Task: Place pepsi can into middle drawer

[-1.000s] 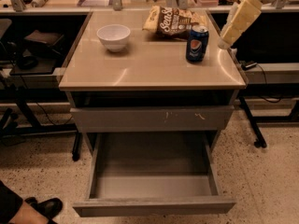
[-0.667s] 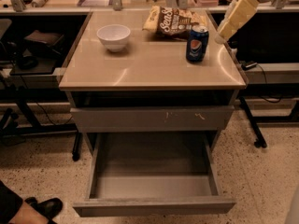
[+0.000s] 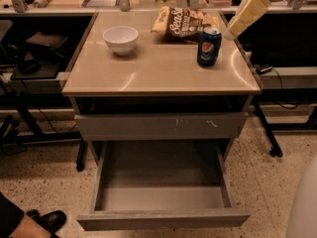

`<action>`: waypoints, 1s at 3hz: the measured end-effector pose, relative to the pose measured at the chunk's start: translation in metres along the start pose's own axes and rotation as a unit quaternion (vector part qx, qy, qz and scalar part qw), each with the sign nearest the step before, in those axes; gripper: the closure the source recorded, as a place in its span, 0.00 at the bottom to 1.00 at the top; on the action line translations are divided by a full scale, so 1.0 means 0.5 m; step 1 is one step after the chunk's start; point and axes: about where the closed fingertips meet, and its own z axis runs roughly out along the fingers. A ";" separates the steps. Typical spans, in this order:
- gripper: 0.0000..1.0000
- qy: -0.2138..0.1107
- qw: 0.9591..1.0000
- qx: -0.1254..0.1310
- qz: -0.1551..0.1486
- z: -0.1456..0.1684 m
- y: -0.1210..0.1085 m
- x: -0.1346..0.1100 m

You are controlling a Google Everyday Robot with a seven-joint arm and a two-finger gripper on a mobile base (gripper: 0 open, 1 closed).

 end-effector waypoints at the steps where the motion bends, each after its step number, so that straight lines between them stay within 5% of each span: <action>1: 0.00 -0.003 1.000 -0.002 0.029 0.043 -0.009 0.044; 3: 0.00 0.006 0.995 -0.008 0.097 0.130 -0.020 0.138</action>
Offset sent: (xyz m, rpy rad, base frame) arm 0.0393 -0.0373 -0.0977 0.1070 0.1310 -0.1651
